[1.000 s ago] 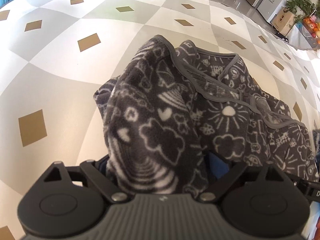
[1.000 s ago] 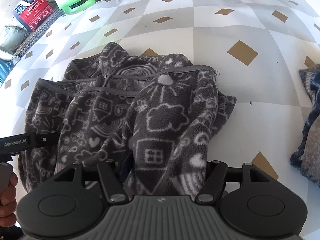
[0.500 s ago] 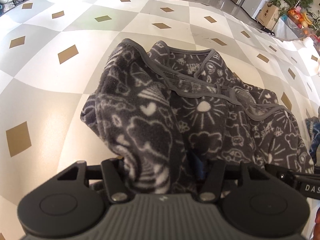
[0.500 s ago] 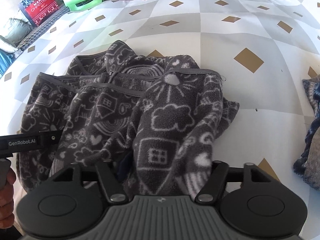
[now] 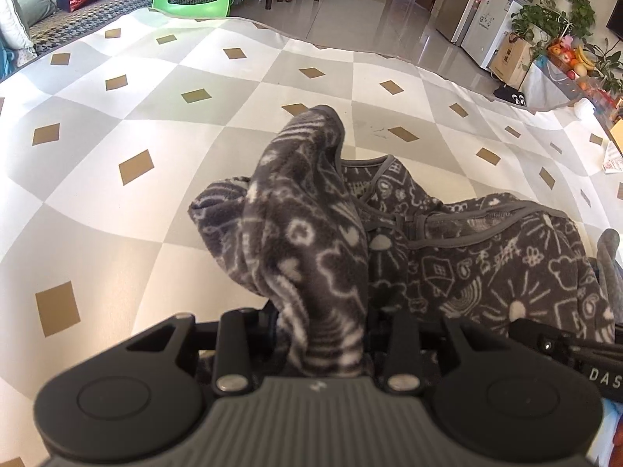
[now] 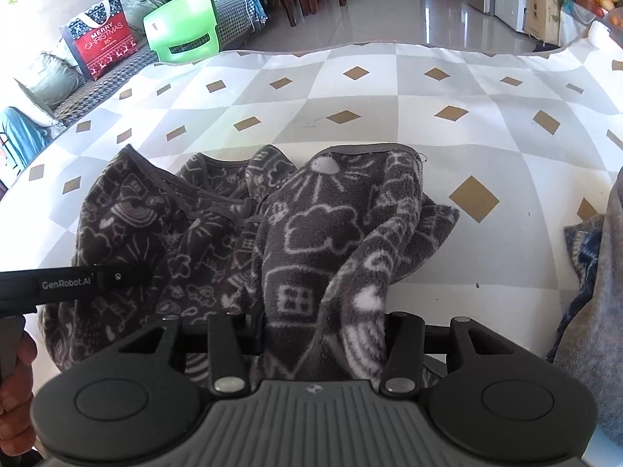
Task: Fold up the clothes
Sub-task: 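Carry the folded jacket with both grippers toward the grey knit garment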
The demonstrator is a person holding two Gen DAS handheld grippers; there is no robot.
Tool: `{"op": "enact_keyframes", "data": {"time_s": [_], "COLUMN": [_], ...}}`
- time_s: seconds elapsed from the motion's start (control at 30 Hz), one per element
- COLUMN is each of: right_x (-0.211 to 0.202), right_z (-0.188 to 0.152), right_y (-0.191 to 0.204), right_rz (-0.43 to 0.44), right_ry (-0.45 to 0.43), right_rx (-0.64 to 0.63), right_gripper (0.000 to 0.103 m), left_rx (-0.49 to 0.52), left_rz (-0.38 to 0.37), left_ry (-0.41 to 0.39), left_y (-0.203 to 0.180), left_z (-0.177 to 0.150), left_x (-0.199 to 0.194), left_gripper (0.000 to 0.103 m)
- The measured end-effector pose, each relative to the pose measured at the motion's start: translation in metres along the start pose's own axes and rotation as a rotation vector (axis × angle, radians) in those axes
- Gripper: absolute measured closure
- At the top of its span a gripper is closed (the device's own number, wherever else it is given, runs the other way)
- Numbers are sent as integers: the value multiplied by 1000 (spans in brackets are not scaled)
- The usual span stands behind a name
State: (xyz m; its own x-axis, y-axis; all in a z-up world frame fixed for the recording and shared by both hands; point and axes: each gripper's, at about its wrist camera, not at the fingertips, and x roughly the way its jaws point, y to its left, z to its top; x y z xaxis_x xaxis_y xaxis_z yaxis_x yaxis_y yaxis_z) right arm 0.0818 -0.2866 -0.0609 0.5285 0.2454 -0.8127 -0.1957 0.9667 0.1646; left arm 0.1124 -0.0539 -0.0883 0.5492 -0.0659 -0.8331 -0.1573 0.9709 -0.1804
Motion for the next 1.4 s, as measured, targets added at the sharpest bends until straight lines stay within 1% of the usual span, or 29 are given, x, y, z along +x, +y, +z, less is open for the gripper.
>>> {"op": "enact_keyframes", "data": {"time_s": [0.2,0.37,0.43,0.5,0.6,0.67,0.7,0.77,0.8,0.9,0.93,0.97,1.07,1.13,1.23,1.33,1.4], "right_x": [8,24,30,36,40,42,42,42,42,41,41,43,49,50,53,57,60], "right_z": [-5,-5,-4,-3,0,0,0,2,3,5,5,5,4,4,6,5,5], "right_y": [-10,-30,-42,-54,-68,-73,-73,-73,-73,-73,-73,-74,-77,-77,-73,-65,-58], "right_rz": [-5,3,2,-9,1,6,3,-3,-6,-26,-33,-37,-39,-35,-22,-7,-6], "right_ry": [64,94,111,124,120,122,114,98,89,81,79,84,99,96,98,93,94], "right_rx": [23,92,127,167,211,216,212,202,197,195,198,198,209,215,208,194,163], "right_gripper": [57,47,39,35,32,29,29,29,28,26,24,23,21,18,17,16,18], "left_rx": [-17,-72,-78,-83,-93,-100,-106,-114,-117,-127,-127,-128,-137,-133,-108,-77,-65], "left_rz": [21,35,38,45,47,49,49,47,47,46,46,50,53,54,55,55,45], "left_ry": [37,78,85,88,95,96,96,100,101,104,106,107,114,114,112,109,105], "left_y": [7,24,27,29,32,34,35,38,39,42,42,43,44,44,39,33,29], "left_z": [-3,-5,-6,-6,-7,-8,-8,-8,-8,-8,-8,-8,-8,-8,-8,-8,-8], "left_x": [7,21,24,26,29,31,31,33,34,36,38,39,43,46,50,53,54], "left_gripper": [71,71,70,69,66,62,62,57,56,49,45,39,28,23,16,16,19]}}
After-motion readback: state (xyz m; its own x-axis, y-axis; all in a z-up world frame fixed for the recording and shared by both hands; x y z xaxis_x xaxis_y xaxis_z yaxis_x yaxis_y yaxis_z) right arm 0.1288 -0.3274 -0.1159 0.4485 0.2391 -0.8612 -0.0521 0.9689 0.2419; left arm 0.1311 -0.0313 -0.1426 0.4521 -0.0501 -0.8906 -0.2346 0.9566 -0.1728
